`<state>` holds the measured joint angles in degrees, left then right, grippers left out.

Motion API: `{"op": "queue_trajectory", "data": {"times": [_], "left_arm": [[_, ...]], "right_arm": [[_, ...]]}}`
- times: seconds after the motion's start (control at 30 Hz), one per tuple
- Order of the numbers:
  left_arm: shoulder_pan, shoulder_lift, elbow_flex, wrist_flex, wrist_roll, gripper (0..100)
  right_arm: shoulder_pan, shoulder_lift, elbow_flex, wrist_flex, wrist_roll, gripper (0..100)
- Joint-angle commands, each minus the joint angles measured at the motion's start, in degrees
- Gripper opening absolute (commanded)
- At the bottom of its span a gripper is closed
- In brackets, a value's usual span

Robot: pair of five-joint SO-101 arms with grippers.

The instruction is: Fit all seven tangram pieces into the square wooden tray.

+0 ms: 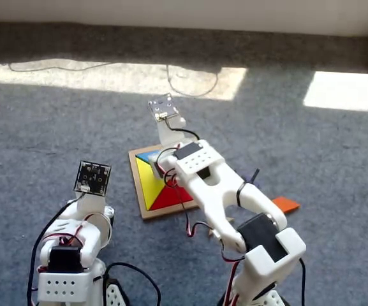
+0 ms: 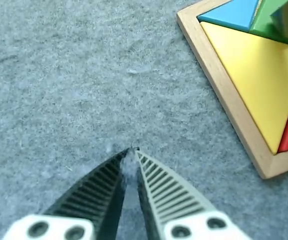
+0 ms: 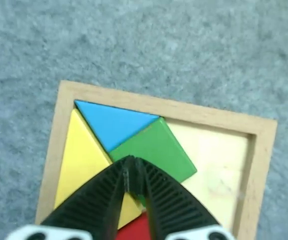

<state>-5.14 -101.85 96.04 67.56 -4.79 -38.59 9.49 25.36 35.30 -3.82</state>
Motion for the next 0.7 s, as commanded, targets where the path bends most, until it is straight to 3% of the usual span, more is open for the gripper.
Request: {"op": "queue_trajectory", "data": {"times": [0.0, 0.23, 0.67], "left_arm": [[-0.7, -2.3, 1.2, 0.0, -0.2, 1], [-0.7, -2.3, 1.2, -0.1, -0.2, 1], [-0.7, -2.3, 1.2, -0.1, -0.2, 1]], "right_arm": [[-1.4, -0.4, -0.5, -3.6, -0.3, 0.5], [-1.0, -12.5, 0.4, -3.4, -0.3, 0.5], [9.1, -40.2, 4.6, 26.9, -0.5, 1.5]]}}
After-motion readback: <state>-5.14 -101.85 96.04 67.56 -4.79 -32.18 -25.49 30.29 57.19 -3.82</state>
